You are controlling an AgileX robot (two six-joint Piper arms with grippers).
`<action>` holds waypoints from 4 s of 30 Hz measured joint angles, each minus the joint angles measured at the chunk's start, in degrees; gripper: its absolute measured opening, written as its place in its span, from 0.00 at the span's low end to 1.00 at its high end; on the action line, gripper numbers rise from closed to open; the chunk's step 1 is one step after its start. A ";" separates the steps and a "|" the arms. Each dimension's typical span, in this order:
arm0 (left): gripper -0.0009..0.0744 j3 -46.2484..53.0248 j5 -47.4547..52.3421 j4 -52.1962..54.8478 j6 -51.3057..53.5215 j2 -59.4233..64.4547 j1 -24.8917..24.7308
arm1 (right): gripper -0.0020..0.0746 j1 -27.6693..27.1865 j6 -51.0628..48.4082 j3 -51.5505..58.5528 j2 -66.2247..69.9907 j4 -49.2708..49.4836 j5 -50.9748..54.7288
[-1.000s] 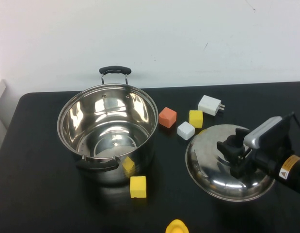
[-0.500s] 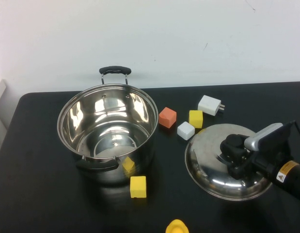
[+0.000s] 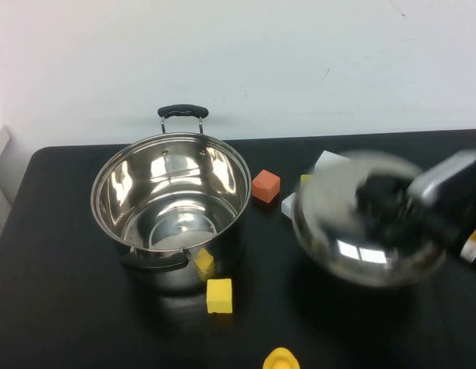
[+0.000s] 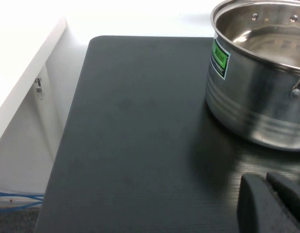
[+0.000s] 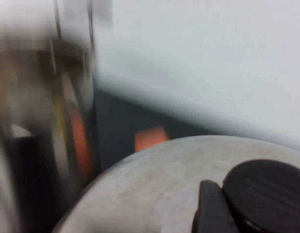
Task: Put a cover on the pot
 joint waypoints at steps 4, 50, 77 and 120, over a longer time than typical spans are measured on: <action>0.01 0.00 0.00 0.00 0.00 0.00 0.00 | 0.49 0.57 8.12 -0.53 -12.98 -0.88 -0.28; 0.01 0.00 0.00 0.00 -0.01 0.00 0.00 | 0.49 31.30 11.68 -56.55 17.97 0.42 43.85; 0.01 0.00 0.00 0.00 -0.01 0.00 0.00 | 0.78 31.30 11.35 -56.63 15.88 2.07 43.06; 0.01 0.00 0.00 0.00 -0.14 0.00 0.00 | 0.02 32.67 -13.65 24.08 -78.52 25.78 58.50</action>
